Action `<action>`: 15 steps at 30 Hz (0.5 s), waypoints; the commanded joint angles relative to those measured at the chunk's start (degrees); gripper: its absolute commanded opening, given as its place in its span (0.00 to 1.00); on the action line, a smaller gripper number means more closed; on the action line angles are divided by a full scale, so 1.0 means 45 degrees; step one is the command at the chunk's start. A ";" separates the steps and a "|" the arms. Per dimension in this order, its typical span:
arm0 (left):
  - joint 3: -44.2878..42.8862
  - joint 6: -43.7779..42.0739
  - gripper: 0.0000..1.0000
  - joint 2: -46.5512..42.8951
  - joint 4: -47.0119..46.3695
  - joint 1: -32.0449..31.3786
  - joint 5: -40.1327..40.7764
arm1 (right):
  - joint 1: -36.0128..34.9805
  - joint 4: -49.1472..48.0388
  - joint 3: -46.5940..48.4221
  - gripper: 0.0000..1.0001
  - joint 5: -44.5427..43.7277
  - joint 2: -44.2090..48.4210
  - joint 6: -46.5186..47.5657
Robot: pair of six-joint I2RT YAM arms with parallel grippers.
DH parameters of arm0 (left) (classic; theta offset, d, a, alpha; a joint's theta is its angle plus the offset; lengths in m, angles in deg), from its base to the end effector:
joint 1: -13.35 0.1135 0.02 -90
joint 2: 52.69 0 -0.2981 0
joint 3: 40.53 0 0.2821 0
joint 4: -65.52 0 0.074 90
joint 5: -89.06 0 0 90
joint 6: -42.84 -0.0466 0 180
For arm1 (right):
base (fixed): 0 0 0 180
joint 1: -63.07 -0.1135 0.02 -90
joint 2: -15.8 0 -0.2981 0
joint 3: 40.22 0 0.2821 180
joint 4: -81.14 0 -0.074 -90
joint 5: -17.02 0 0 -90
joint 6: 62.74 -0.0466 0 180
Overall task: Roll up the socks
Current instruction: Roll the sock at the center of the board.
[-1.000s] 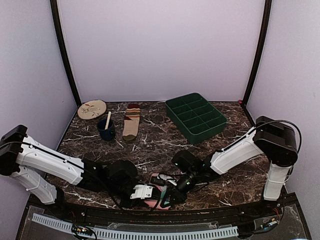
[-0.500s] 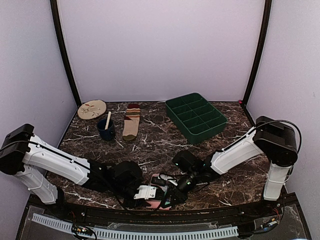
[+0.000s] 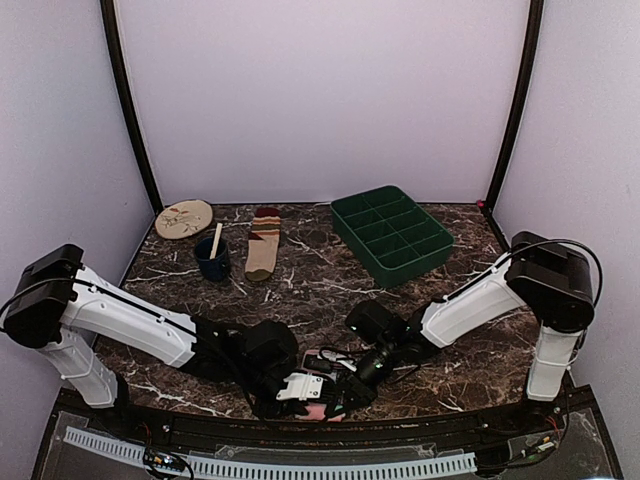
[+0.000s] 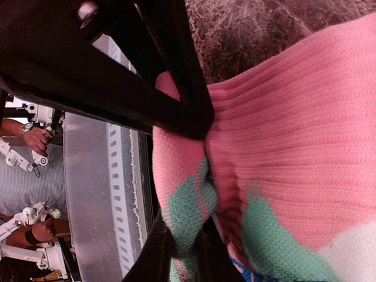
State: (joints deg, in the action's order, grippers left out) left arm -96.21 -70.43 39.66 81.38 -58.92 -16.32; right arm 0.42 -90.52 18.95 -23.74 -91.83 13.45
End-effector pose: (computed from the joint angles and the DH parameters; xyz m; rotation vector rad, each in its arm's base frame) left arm 0.0890 -0.3189 0.1485 1.9839 1.6417 -0.6779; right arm 0.1315 0.3311 0.0991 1.4330 -2.2756 -1.4507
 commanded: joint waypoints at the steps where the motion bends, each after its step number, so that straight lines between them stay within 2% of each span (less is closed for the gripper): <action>1: -0.0321 -0.0138 0.06 0.0479 0.0516 -0.0068 -0.0319 | 0.0098 0.2340 -0.0397 0.00 -0.1478 -0.0794 0.0136; 3: -0.0310 -0.0177 0.00 0.0649 0.0551 -0.0054 -0.0235 | 0.0148 0.2327 -0.0373 0.00 -0.1521 -0.0791 0.0152; 5: -0.0223 -0.0144 0.00 0.0817 0.0482 -0.0029 -0.0182 | 0.0163 0.2421 -0.0334 0.02 -0.1588 -0.0769 0.0200; 10: -0.0191 0.0610 0.00 0.1190 0.0250 0.0272 -0.0576 | 0.0320 0.3236 0.0004 0.19 -0.1782 -0.0834 0.0777; 15: -0.0231 0.1126 0.00 0.1347 0.0113 0.0673 -0.1029 | 0.0685 0.3847 -0.0082 0.27 -0.1979 -0.0517 0.1199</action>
State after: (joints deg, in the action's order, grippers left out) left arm -97.68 -67.85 42.64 80.68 -57.13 -20.45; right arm 1.67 -83.50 21.18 -22.10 -91.88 16.62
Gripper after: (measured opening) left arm 0.094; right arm 0.253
